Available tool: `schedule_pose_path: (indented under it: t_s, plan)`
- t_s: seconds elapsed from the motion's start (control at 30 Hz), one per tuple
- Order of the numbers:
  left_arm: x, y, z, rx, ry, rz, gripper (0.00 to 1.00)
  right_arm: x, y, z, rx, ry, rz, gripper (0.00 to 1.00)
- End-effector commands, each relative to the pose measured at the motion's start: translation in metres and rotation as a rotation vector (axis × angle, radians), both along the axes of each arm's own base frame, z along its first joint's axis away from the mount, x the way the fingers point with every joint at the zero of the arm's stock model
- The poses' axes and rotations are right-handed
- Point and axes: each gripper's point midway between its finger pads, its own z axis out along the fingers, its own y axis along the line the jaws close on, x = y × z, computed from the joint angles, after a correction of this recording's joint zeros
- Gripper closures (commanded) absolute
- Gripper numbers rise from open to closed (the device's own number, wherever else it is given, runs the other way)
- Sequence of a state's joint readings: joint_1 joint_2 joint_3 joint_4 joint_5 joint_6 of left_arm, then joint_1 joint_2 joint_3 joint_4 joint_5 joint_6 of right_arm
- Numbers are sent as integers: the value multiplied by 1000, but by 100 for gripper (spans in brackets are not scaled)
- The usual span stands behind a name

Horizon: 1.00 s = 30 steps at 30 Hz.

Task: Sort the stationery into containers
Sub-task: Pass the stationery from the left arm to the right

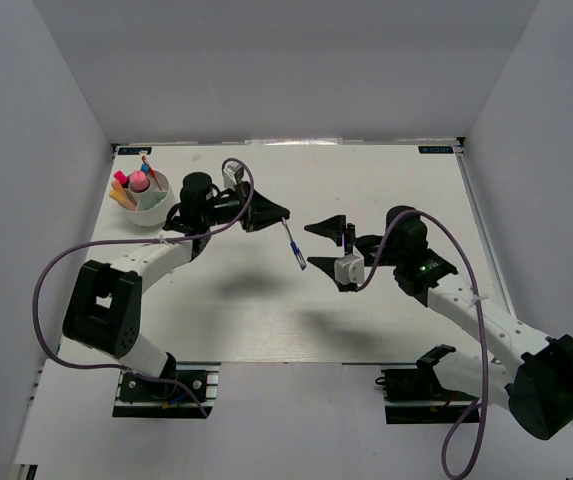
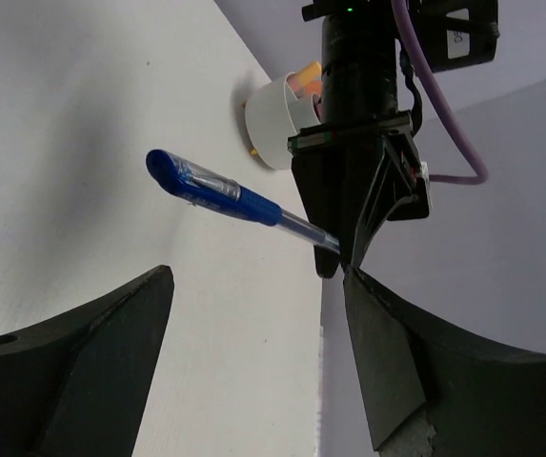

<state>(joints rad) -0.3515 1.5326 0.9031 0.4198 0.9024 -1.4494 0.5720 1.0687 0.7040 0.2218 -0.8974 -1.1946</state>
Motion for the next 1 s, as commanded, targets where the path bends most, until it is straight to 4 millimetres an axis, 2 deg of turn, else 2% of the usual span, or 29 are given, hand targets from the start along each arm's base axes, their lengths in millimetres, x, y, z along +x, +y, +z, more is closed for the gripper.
schedule_pose_path:
  t_s: [0.0,0.2,0.37,0.47,0.57,0.6,0.7,0.73,0.8,0.83,0.97]
  plan:
    - [-3,-3,3,-7,-8,-8,100,-6,10,12,13,-78,67,22]
    - [-11,-9,-3,8,12,-26,100,-12,29,14,29,-158,138,23]
    - [-20,-17,-9,17,26,-60,100,-8,39,18,53,-212,155,33]
    - [-25,-19,-11,22,32,-71,100,-7,44,21,70,-240,157,44]
    - [-35,-23,-17,31,47,-93,100,-3,45,26,95,-266,143,64]
    - [-36,-23,-17,31,47,-94,100,-2,45,27,100,-268,138,73]
    - [-36,-22,-18,32,45,-92,98,1,46,29,111,-258,126,89]
    - [-39,-25,-17,30,41,-101,93,0,46,32,119,-269,129,93]
    - [-38,-25,-16,28,35,-97,75,0,46,37,131,-256,120,100]
    - [-37,-25,-16,30,37,-92,55,-1,45,38,135,-256,118,100]
    - [-16,-13,-17,33,38,-24,33,-4,41,41,143,-239,101,100]
